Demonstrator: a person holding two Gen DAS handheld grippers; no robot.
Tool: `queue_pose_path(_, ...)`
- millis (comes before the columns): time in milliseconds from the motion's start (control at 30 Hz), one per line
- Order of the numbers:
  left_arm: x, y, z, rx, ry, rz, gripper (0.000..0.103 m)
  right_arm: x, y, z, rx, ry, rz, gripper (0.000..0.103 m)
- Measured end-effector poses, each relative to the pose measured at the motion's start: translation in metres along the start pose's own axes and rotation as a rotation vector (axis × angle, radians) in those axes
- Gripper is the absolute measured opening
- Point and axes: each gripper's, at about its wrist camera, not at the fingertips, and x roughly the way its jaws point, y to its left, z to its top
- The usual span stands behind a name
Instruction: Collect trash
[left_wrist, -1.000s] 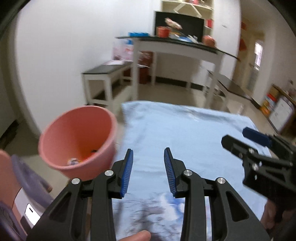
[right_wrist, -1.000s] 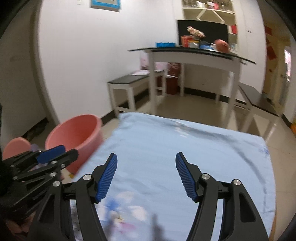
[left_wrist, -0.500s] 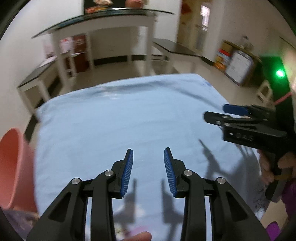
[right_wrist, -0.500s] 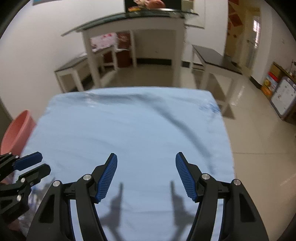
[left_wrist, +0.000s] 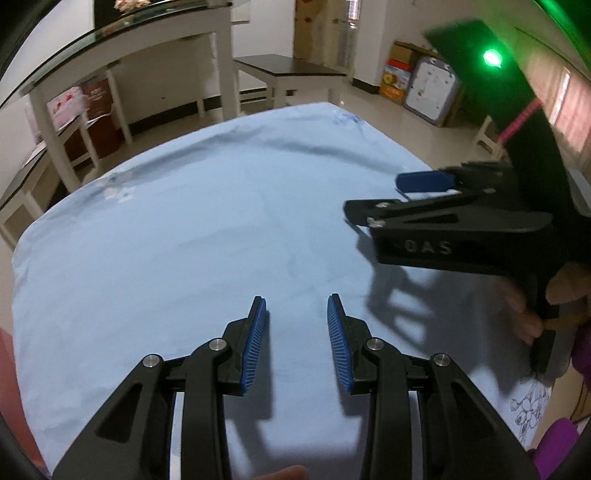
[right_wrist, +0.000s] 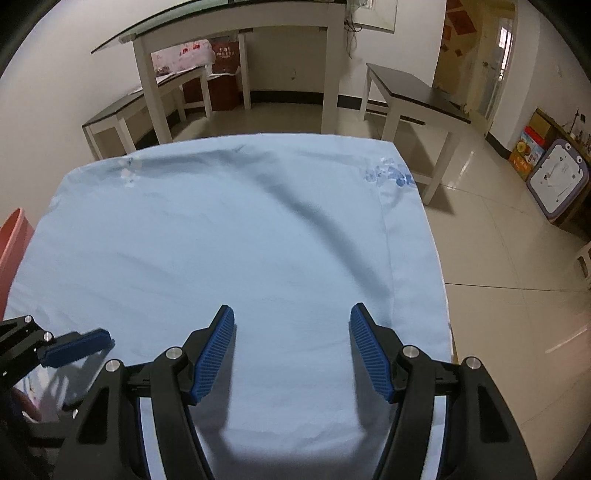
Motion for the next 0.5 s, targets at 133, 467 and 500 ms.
queue_pose_path(133, 0.002, -0.005, 0.002, 0.039, -0.009, -0.001, 0.035, 0.003, 0.000, -0.002, 0.002, -0.019, -0.020, 0.075)
queue_pose_path(467, 0.008, -0.015, 0.005, 0.095, -0.017, -0.064, 0.035, 0.006, -0.005, 0.001, -0.003, -0.007, -0.025, 0.081)
queue_pose_path(500, 0.008, -0.020, 0.005, 0.117, -0.018, -0.081, 0.035, 0.005, -0.007, -0.001, -0.003, -0.007, -0.024, 0.081)
